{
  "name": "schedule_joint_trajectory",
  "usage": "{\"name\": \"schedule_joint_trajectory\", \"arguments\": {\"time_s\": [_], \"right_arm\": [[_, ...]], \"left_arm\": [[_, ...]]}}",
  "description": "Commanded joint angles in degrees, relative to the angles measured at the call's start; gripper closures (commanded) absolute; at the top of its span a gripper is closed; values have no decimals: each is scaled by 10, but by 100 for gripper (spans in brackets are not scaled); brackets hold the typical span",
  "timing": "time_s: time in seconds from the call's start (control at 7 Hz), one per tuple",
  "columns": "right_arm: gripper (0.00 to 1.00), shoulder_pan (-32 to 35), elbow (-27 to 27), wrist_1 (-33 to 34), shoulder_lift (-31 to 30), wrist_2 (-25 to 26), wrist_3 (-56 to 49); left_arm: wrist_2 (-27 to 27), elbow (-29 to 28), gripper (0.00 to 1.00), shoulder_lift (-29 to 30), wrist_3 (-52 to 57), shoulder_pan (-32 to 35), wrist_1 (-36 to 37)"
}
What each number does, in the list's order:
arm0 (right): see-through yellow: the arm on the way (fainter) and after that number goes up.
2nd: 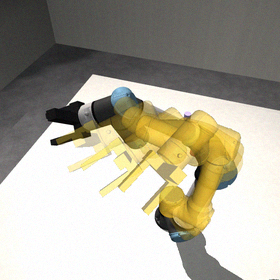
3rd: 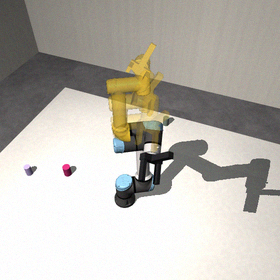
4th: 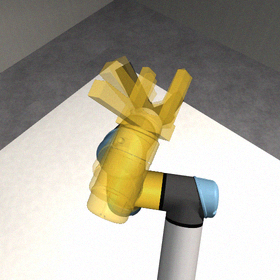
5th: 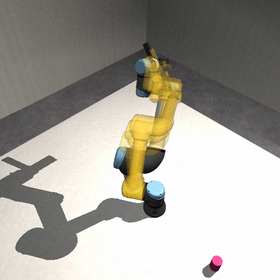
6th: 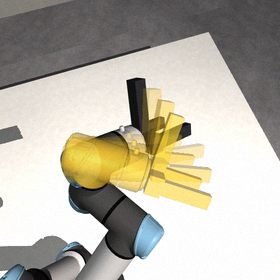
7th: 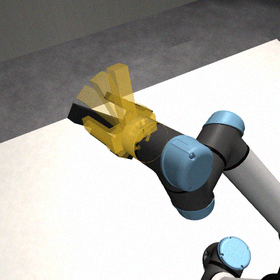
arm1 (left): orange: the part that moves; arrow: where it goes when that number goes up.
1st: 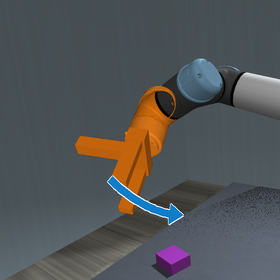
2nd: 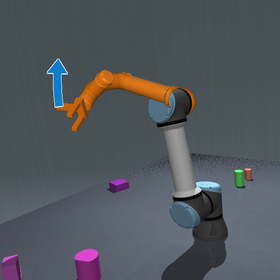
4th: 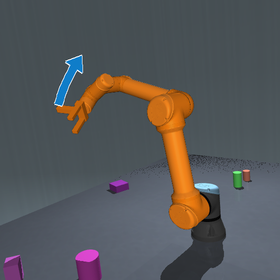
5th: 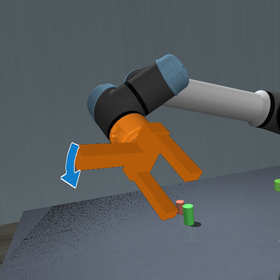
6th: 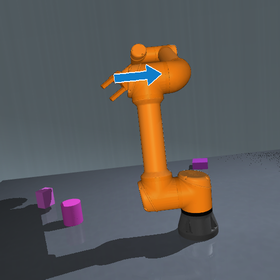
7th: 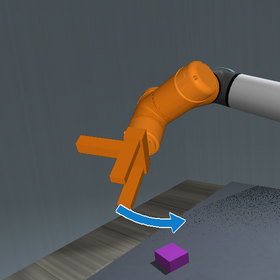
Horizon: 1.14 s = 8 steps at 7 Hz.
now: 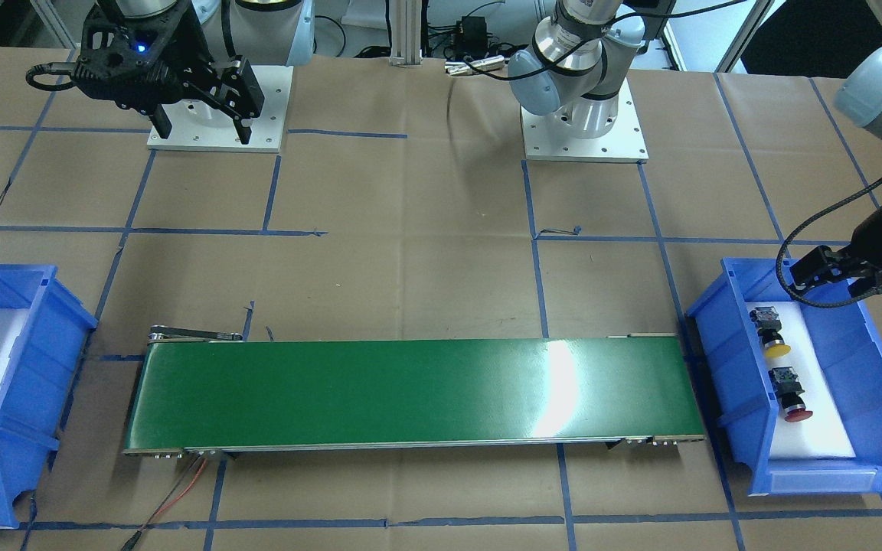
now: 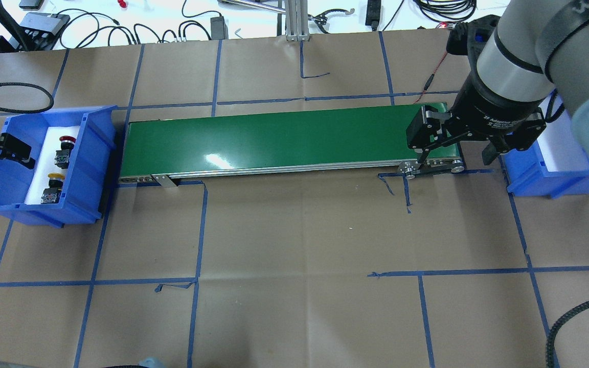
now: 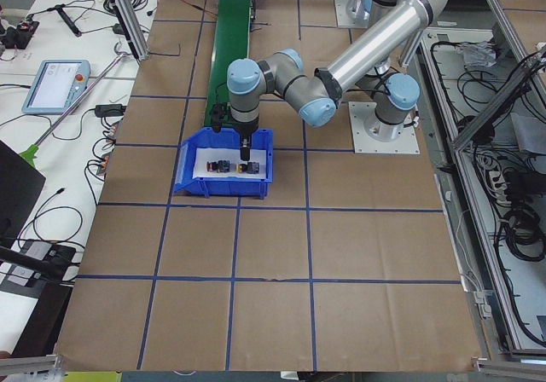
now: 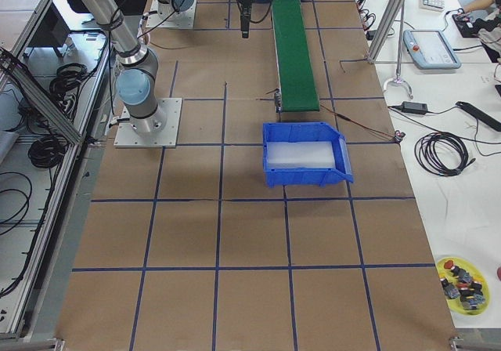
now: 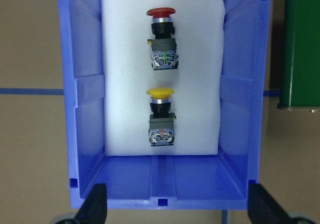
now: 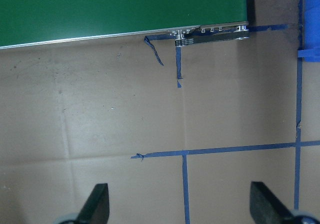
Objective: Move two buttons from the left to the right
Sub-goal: 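Move the left gripper over the blue bin above the yellow button, then lower the left gripper and grasp the yellow-capped button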
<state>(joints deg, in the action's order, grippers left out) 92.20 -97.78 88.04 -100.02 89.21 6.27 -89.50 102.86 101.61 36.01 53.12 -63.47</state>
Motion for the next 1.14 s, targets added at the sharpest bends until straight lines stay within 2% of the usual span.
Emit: {"name": "schedule_joint_trajectory", "arguments": {"time_s": [0.0,1.0], "right_arm": [[0,0,-1,0,0,0,0],[0,0,-1,1,0,-1,0]], "left_arm": [[1,53,1,22,0,-5,85],[0,62,1,71,0,6,127]]}}
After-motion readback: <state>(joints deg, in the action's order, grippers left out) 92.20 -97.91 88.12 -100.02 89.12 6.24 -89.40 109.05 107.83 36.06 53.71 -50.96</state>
